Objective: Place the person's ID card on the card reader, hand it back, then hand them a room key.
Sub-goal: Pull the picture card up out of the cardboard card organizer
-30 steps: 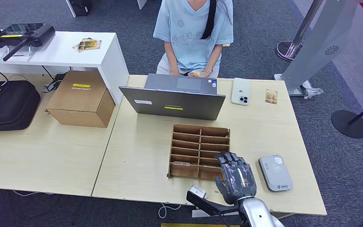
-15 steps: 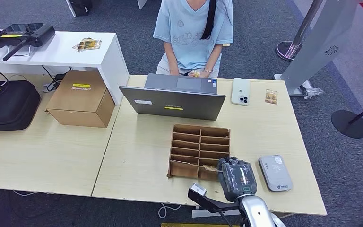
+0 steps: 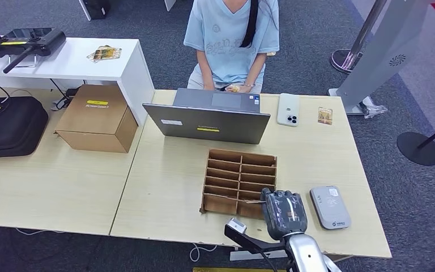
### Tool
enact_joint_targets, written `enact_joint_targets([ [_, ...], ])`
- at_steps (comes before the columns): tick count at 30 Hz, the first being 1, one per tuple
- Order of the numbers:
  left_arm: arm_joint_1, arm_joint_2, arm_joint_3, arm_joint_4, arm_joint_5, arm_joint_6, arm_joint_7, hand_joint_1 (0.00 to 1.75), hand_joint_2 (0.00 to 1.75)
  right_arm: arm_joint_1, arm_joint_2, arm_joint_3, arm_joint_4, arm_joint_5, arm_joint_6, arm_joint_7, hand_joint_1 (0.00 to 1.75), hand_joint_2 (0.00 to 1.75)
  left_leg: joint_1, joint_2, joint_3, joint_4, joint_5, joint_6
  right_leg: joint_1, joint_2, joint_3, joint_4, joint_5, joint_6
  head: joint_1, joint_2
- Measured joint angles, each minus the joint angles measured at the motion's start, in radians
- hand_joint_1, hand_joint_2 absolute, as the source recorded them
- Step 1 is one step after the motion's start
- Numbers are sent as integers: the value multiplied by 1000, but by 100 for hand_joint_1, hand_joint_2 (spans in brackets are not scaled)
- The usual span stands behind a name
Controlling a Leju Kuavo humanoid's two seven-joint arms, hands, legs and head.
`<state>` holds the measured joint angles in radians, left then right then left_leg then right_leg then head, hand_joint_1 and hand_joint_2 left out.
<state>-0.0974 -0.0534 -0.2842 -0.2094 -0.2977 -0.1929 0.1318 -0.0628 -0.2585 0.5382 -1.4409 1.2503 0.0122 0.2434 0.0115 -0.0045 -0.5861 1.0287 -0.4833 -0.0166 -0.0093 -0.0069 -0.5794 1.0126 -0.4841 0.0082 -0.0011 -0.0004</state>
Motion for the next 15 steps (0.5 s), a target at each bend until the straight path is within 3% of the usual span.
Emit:
enact_joint_targets([
  [10, 1, -1, 0, 0, 4, 10, -16, 0, 0, 20, 12, -50, -114, 0, -172, -50, 175, 175, 0, 0, 0, 0, 0, 0, 0, 0, 0, 0, 0, 0, 0, 0],
  [15, 1, -3, 0, 0, -3, 10, -25, 0, 0, 33, 10, -83, -228, -22, -224, -123, 175, 175, 0, 0, 0, 0, 0, 0, 0, 0, 0, 0, 0, 0, 0, 0],
])
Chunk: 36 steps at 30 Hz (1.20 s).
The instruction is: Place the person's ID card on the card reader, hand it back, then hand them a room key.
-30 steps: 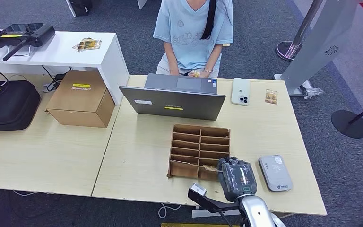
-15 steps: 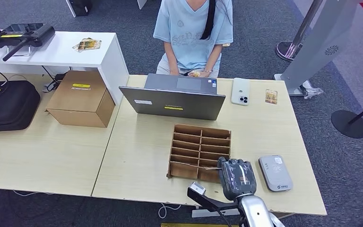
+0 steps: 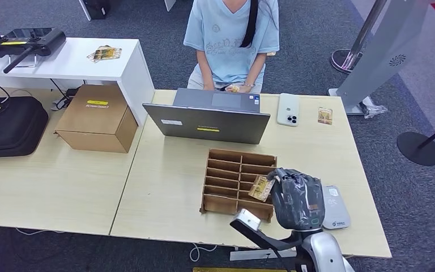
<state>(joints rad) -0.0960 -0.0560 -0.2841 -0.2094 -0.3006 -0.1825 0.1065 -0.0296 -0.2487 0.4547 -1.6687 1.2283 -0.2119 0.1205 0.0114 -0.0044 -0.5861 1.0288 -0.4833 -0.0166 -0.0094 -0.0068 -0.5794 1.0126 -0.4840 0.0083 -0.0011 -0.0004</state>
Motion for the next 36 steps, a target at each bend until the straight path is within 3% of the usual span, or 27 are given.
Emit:
enact_joint_targets([
  [7, -3, 0, 0, 0, -18, -14, -2, 0, 0, -42, -7, -33, -123, -135, -11, -152, 175, 175, 0, 1, 0, 0, 0, 0, 0, 1, 0, 0, 0, 0, 0, 0],
  [13, -15, -2, -4, 0, -38, -35, -2, 0, 0, -221, -8, -32, -89, -151, 42, -202, 175, 175, 0, 3, 1, 0, 1, -1, 0, 3, 0, 1, 3, -1, 0, 0],
  [18, -26, -4, -6, -2, -50, -49, -2, 0, 0, -448, 2, 2, 70, -131, 111, -158, 175, 175, 0, 3, 1, 0, 4, -1, 0, 3, 0, 1, 5, -1, 0, 0],
  [27, -42, -5, -14, -14, -78, -64, -1, 0, 0, -837, 83, 113, 476, -33, 219, -97, 175, 175, 0, 1, 0, 0, 6, -1, 0, 2, 0, 2, 5, -1, 0, 0],
  [36, -62, -5, -16, -17, -72, -68, 4, 0, 0, -1053, 199, 143, 838, -117, 301, -16, 175, 175, 0, 1, 0, 0, 6, -2, 0, 2, 0, 2, 5, -1, 0, 0],
])
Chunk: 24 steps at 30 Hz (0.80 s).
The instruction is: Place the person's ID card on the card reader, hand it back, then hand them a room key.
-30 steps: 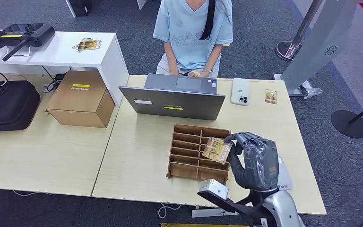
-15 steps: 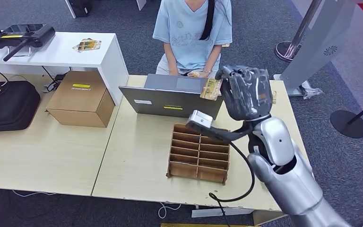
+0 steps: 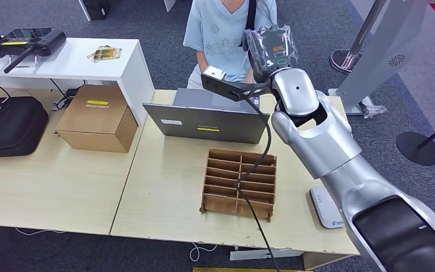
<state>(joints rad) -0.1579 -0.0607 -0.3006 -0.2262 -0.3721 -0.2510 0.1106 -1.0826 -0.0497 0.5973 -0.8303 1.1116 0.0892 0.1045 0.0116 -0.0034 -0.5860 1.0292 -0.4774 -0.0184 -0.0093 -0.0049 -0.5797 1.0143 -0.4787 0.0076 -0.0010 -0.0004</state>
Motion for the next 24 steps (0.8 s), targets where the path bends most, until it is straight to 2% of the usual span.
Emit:
enact_joint_targets([
  [5, -1, 0, 0, 0, 1, 3, 0, 0, 0, -57, 39, -8, 167, -49, 5, 62, 175, 175, 0, 0, 0, 0, 0, 0, 0, 0, 0, 0, 0, 0, 0, 0],
  [10, -2, 1, 0, 0, 1, 2, 3, 0, 0, -95, 60, -43, 262, -113, 23, 109, 175, 175, 0, 0, 0, 1, 0, 0, 0, 0, 0, 0, 0, 0, 0, 0],
  [24, -4, 8, 0, 0, -5, -1, 2, 0, 0, -155, 65, -110, 356, -165, 28, 132, 175, 175, 0, 0, 0, 1, 0, 0, 0, 0, 0, 0, 0, 0, 0, 0],
])
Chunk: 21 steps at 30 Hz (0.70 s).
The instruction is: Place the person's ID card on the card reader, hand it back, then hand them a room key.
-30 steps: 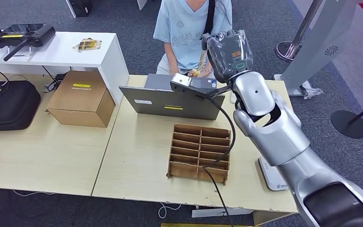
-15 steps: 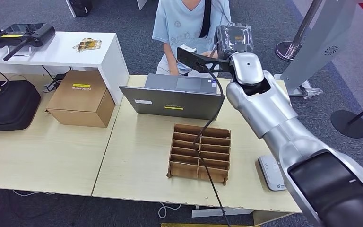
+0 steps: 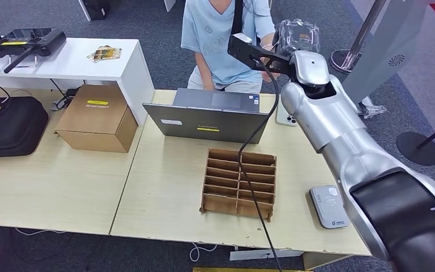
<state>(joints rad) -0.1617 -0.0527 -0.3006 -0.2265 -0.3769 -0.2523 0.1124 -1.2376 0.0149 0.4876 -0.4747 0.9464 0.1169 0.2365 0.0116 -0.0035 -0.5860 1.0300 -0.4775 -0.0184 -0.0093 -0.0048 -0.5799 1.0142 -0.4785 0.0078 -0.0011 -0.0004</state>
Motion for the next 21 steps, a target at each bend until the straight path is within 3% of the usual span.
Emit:
enact_joint_targets([
  [5, 0, 1, 0, 0, 0, 3, -2, 0, 0, -6, 0, 0, 12, 2, -1, -4, 168, 175, 0, 0, 0, 0, 0, 0, 0, 0, 0, 0, 0, 0, 0, 0],
  [9, 0, 1, 0, 0, 1, 7, -5, 0, 0, -10, 0, 1, 19, 1, -2, -7, 15, 175, 0, 0, 0, 0, 0, 0, 0, 0, 0, 0, 0, 0, 0, 0],
  [10, 0, 1, 0, 0, 1, 7, -5, 0, 0, -10, 0, 2, 21, 0, -2, -7, 5, 175, 0, 0, 0, 0, 0, 0, 0, 0, 0, 0, 0, 0, 0, 0],
  [21, 1, 1, 0, 0, 3, 8, -7, 0, 0, -11, 0, 9, 28, -21, -55, -19, 0, 175, 0, 0, 0, 0, 0, 0, 0, 0, 0, 0, 0, 0, 0, 0],
])
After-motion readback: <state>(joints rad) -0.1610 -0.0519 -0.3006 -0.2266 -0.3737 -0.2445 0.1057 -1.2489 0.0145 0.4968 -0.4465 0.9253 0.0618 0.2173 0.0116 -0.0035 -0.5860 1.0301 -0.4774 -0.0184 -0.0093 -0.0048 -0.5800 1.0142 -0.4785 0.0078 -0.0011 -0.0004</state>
